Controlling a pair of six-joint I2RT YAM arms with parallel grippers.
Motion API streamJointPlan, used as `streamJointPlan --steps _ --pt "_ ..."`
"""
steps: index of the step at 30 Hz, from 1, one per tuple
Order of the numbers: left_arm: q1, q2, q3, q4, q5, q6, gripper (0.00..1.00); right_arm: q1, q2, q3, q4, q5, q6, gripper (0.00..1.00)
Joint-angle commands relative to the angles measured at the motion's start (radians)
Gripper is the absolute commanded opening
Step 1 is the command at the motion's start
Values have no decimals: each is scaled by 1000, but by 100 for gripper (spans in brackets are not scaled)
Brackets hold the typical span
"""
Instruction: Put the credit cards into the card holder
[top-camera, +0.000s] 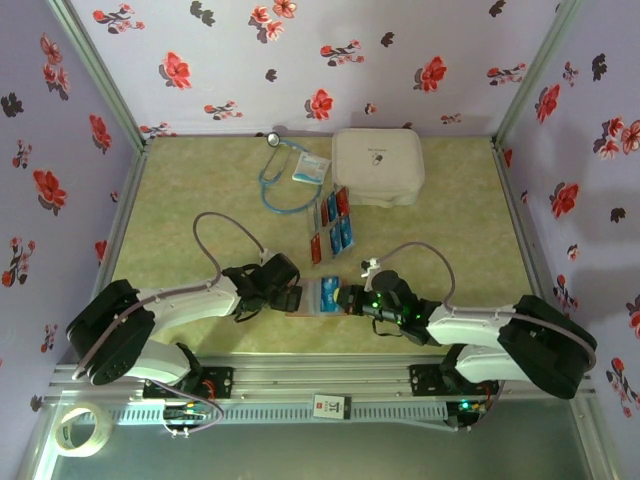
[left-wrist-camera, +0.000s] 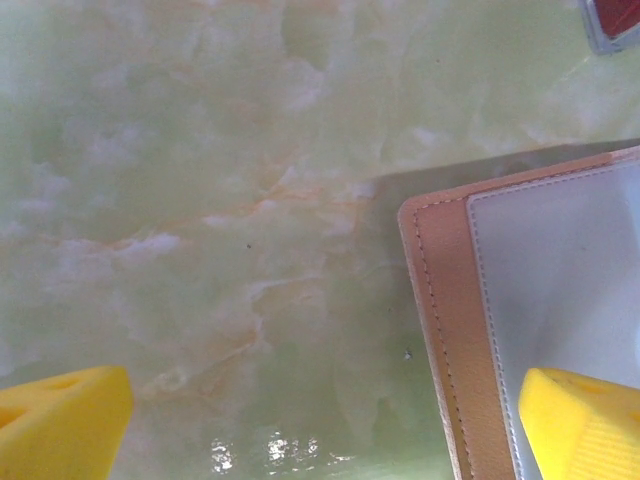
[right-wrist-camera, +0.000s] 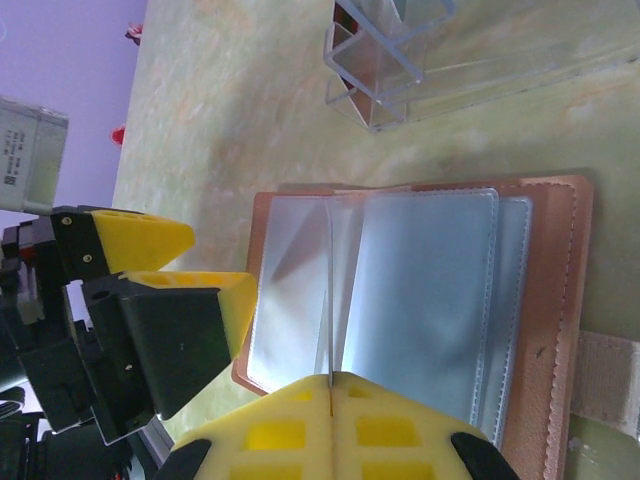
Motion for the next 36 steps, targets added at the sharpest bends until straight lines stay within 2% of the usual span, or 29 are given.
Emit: streamJointPlan --steps 1,36 --pt "-10 6 -16 3 -37 -17 100 11 32 23 68 5 17 0" --pt "-16 34 -42 -31 -57 -44 100 20 217 42 261 11 61 0"
